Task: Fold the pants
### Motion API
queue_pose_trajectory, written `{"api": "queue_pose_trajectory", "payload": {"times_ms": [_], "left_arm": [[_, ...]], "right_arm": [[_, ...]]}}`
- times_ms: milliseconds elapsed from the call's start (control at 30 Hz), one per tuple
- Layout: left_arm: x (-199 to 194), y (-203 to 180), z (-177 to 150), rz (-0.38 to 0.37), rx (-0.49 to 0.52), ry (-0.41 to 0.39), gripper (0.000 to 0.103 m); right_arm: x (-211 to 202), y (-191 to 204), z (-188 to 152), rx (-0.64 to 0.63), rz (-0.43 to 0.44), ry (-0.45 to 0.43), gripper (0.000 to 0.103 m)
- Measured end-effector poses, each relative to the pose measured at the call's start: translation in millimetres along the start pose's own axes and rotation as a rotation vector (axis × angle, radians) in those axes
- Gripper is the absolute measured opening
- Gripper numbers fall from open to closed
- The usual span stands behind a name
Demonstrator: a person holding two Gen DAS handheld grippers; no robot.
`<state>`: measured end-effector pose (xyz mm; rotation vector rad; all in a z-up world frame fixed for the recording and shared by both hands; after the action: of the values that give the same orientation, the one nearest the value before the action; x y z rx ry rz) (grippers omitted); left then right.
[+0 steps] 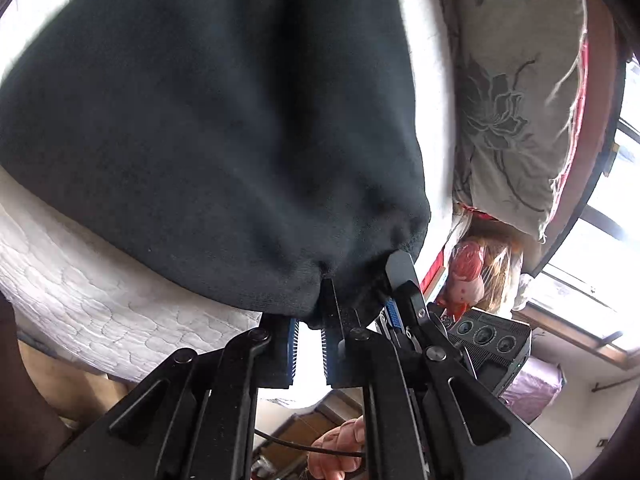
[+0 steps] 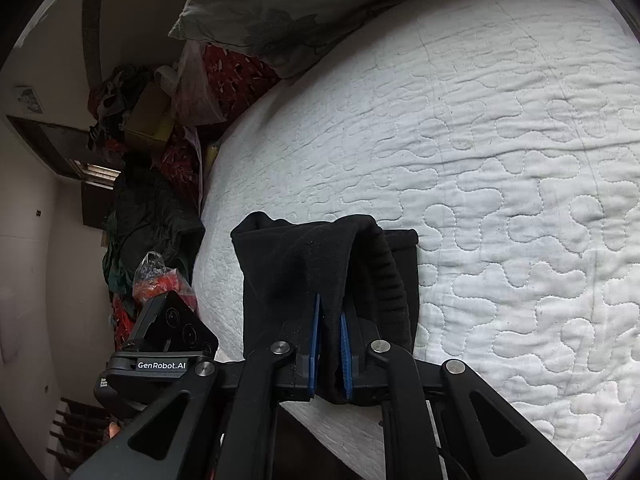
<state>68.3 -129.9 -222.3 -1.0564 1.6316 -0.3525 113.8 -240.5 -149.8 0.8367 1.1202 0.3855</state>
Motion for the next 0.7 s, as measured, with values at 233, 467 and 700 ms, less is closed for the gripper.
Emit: {"api": "queue_pose_trajectory", "payload": {"times_ms": [233,467,700], "left_arm": [[21,0,-1,0.002,-0.011,0.024,0.007],[23,1,-3,-0.008,-0.017,0.027,0.008],[2,12,-6,-0.008,0.029,0.021,0.013]], "right_arm": [[9,-41,-9,0.032,-0.118,0.029,0.023],[-29,-16,25,0.017,-0.047,-0.171,0.031],[20,-7,20,-0.069,-0.111,-0.105,0.020]]}}
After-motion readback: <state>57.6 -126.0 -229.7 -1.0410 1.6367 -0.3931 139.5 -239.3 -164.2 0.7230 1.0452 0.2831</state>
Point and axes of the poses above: each gripper's, at about its wrist camera, not at the fingertips, and x roughly the way its jaws point, y to its left, z to its top, the point moved 10 cm from there along x, roughly the way its jaws point, and after that the axes turned 2 degrees about x, right-handed, at the moved point
